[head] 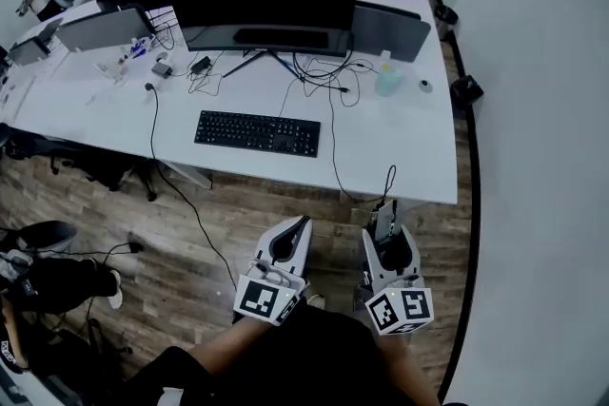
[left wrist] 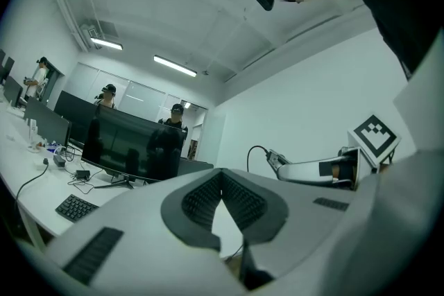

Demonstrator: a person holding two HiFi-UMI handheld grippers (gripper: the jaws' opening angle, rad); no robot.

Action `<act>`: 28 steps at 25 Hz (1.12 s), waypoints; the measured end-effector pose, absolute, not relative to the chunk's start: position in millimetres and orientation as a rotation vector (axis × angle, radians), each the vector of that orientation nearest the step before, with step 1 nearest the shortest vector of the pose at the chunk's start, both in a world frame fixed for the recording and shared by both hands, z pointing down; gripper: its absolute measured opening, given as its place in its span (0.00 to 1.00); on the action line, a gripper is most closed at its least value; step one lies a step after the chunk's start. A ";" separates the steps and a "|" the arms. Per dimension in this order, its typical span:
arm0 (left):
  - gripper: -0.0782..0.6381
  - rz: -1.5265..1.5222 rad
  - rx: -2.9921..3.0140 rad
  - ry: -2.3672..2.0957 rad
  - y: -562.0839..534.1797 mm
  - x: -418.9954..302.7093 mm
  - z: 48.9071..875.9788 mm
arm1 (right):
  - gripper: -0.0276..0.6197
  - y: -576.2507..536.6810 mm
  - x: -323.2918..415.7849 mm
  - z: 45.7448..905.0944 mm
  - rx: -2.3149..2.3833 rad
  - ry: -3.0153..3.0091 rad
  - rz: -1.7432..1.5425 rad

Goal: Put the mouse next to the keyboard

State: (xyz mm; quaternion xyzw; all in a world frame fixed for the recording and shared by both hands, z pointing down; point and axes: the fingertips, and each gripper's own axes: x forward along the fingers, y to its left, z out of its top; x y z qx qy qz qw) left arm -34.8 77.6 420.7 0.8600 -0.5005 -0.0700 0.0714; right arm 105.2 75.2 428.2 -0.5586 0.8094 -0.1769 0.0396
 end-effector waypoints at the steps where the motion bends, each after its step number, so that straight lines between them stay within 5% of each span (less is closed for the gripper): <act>1: 0.11 -0.206 2.581 -1.510 65.3 -40.3 421.8 | 0.51 62.2 106.0 427.0 -1.724 2.472 -0.544; 28: 0.11 -0.287 2.608 -1.321 -116.4 -87.5 425.2 | 0.51 -88.0 71.0 464.6 -1.946 2.459 -0.635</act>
